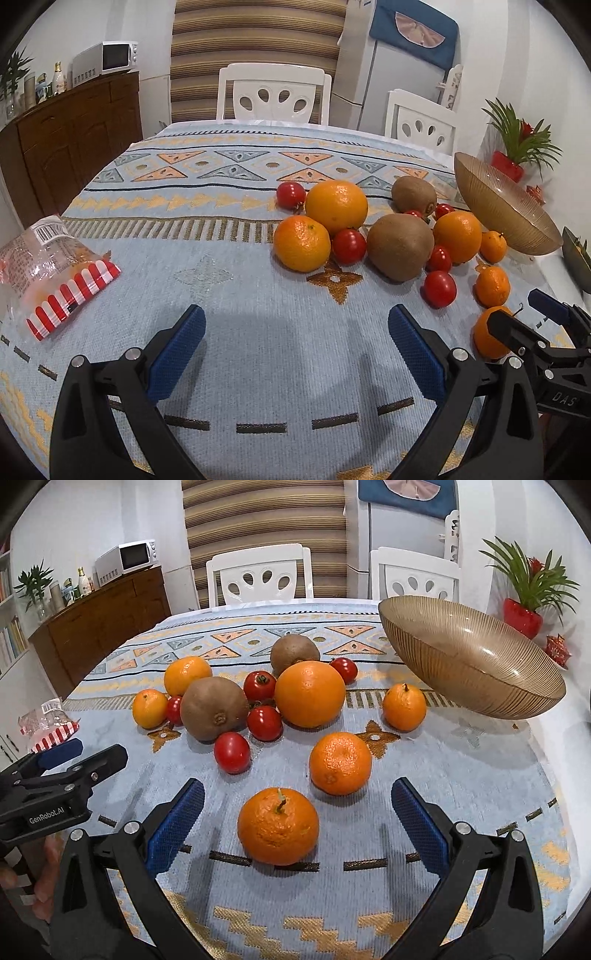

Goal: Organize fruits
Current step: 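Move both grippers toward the mandarins on the tablecloth, then close the left gripper on a mandarin while the right gripper grasps another mandarin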

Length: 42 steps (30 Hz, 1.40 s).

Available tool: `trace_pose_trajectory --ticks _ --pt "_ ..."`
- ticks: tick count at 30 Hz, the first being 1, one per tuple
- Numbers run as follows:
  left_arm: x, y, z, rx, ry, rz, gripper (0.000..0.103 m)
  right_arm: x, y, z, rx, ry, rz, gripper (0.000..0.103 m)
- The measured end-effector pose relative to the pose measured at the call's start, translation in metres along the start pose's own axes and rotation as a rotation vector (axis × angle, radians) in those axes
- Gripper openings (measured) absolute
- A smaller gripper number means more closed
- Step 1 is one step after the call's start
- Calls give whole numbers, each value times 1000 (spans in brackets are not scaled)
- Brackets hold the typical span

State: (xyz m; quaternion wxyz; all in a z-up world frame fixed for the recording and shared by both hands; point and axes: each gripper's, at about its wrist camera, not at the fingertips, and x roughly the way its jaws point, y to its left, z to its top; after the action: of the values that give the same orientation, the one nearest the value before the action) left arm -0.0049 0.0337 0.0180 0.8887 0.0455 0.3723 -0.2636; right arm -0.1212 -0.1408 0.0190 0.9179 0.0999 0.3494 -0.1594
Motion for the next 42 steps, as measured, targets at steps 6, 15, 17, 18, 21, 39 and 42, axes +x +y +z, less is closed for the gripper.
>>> trace_pose_trajectory --ticks 6,15,17,18,21,39,42 --pt "3 -1 0 5 14 0 98 2 -13 3 60 17 54 100" --pt "3 0 15 0 107 -102 97 2 -33 6 147 74 126 70" --pt "0 6 28 -16 123 -133 97 2 -35 11 161 90 140 68" --pt "0 10 37 -22 124 -142 97 3 -37 15 171 95 142 68" --pt "12 15 51 -7 137 -114 97 6 -44 26 215 118 150 68" --pt "45 -7 52 99 123 -6 40 23 -49 35 217 196 85 43" --pt "16 -22 64 116 54 -43 40 0 -58 44 223 129 89 43"
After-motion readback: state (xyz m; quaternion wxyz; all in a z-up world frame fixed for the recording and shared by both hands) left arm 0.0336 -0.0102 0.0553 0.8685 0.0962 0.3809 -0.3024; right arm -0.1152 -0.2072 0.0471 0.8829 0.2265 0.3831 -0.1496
